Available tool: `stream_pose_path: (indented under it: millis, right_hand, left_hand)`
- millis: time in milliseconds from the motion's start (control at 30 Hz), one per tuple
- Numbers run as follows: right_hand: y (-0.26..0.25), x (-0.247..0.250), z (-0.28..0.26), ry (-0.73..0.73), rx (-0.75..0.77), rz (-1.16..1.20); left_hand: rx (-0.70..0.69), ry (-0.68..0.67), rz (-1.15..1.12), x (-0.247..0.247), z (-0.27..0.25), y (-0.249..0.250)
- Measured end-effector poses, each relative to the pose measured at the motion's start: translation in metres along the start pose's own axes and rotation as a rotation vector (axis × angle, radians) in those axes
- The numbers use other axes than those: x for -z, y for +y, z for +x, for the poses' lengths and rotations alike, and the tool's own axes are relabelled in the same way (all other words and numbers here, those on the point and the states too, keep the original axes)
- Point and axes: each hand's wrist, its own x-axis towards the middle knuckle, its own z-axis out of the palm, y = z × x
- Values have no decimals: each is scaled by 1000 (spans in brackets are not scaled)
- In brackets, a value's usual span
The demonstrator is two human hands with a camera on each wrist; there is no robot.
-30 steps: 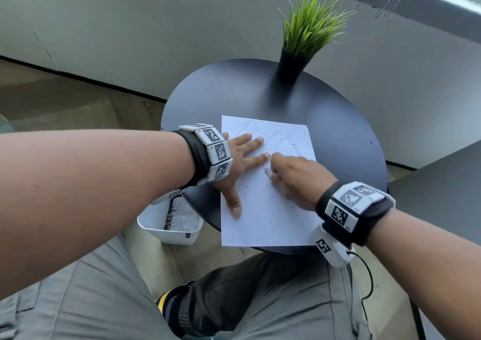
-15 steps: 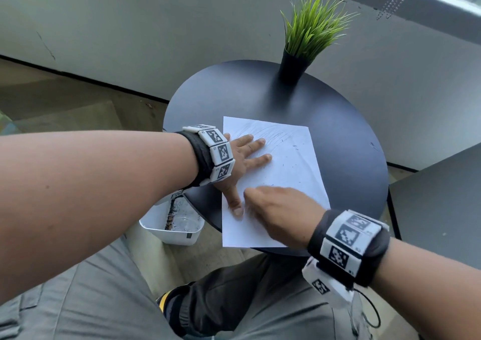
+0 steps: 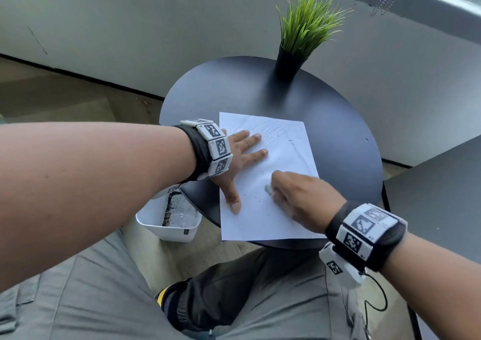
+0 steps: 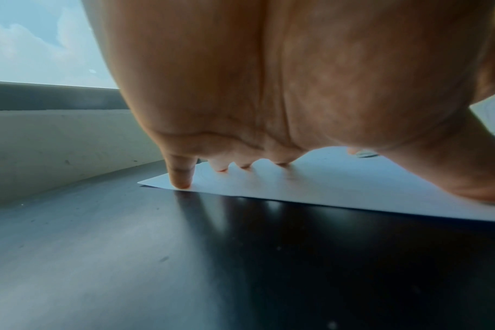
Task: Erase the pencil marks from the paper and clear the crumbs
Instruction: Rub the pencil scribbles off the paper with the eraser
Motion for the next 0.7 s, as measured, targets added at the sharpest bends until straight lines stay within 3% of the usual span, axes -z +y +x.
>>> stream_pose_path:
  millis: [67, 133, 200, 333, 433, 567, 700]
  right_hand:
    - [-8, -3, -5, 17, 37, 22]
    - [-31, -9, -17, -90, 169, 20]
    - [-33, -9, -21, -137, 201, -16]
    - [5, 0, -3, 15, -119, 12]
    - [13, 2, 7, 10, -297, 12]
    - [14, 6, 12, -23, -342, 26]
    - [20, 16, 17, -85, -384, 29]
  left_hand:
    - [2, 0, 8, 0, -1, 0]
    - [3, 3, 16, 0, -1, 0]
    - [1, 6, 27, 2, -1, 0]
    - [33, 11, 31, 8, -1, 2]
    - [53, 115, 88, 13, -7, 3]
    - [-14, 266, 59, 3, -19, 2]
    - [46, 187, -30, -18, -28, 9]
